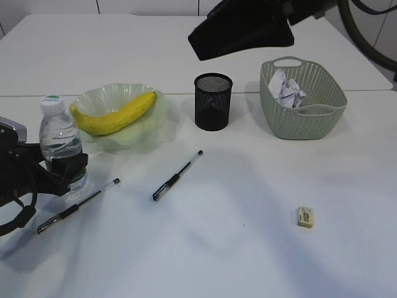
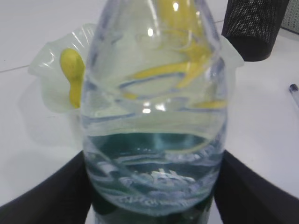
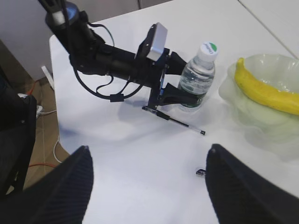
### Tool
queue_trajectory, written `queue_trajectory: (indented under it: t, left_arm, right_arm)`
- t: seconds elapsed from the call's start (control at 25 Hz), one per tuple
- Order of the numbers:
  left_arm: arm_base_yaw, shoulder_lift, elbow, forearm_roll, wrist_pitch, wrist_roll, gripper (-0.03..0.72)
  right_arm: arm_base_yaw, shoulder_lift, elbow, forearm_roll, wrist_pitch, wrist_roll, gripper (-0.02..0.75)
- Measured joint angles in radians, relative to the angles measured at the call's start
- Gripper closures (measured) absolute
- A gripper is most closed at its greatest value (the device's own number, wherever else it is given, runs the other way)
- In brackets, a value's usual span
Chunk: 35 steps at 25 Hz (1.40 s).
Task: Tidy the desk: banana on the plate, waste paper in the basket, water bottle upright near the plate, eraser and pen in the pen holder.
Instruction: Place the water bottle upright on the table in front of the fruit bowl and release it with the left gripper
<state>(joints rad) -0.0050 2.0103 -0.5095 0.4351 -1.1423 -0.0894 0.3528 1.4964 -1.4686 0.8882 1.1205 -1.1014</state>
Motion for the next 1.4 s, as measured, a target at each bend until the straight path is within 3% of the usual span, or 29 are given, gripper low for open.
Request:
queue_trajectory:
  t: [0.16,0.68,1.4]
  left_arm:
    - [0.000,0.000,0.010,-0.013,0.000,0.000,0.084]
    - [0.000,0.000,0.021,-0.021,-0.001,0.000,0.076]
    - [0.000,-0.142,0.259,-0.077,-0.002,0.000,0.074]
  right_arm:
    - [0.000,0.000,0.000,0.000,-0.002,0.000,0.188]
    - [0.000,0.000,0.000,0.000,-0.002,0.000,0.192]
    - [0.000,0.000,0.000,0.000,-0.007,0.000,0.192]
